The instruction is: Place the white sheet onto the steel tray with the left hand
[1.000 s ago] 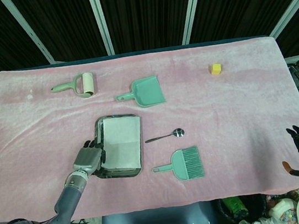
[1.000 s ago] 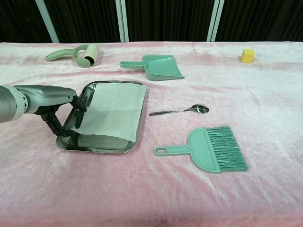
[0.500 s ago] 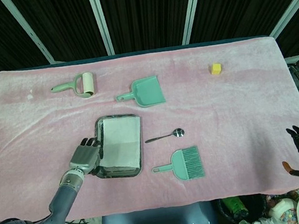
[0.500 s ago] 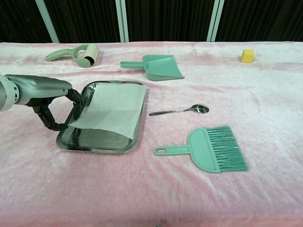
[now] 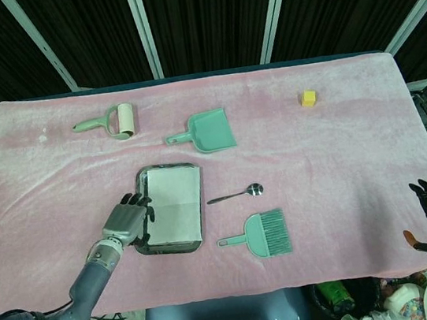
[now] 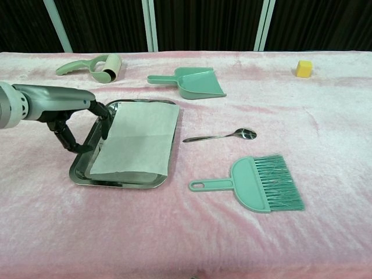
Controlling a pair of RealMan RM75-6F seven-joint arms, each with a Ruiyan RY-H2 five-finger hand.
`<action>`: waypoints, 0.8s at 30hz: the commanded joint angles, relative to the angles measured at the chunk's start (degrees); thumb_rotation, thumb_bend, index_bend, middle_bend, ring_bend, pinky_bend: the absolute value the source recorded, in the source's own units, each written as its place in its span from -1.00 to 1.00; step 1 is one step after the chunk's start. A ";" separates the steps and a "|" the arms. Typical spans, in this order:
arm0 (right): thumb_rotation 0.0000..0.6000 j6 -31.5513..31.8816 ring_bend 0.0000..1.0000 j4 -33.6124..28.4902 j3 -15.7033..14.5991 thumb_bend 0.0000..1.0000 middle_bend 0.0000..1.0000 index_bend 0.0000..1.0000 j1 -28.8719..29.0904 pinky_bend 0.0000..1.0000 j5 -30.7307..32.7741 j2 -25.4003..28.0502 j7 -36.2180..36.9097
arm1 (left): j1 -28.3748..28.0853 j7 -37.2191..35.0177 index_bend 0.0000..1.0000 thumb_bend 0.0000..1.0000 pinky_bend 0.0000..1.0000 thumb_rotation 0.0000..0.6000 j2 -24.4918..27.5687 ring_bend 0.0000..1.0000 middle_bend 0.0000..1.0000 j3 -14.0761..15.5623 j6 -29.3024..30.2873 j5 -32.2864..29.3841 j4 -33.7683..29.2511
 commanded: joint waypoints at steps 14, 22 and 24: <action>1.00 -0.24 -0.82 -0.17 0.05 -0.52 -0.98 -1.00 0.01 -0.69 0.48 0.10 0.20 | 4.90 -22.20 -0.23 -0.26 -1.00 1.00 -11.92 -1.00 -0.71 -2.14 -1.35 30.61 24.18; 1.00 -0.33 -0.82 -0.15 0.05 -0.52 -0.98 -1.00 0.02 -0.69 0.50 0.18 0.38 | 4.56 -22.45 -0.51 -0.26 -0.93 1.00 -15.37 -1.00 -0.75 -2.78 -3.23 31.44 28.84; 1.00 -0.28 -0.82 -0.14 0.06 -0.52 -0.98 -1.00 0.00 -0.69 0.45 0.17 0.43 | 4.61 -21.44 -0.60 -0.26 -0.90 1.00 -16.25 -1.00 -0.77 -2.99 -3.04 31.32 29.90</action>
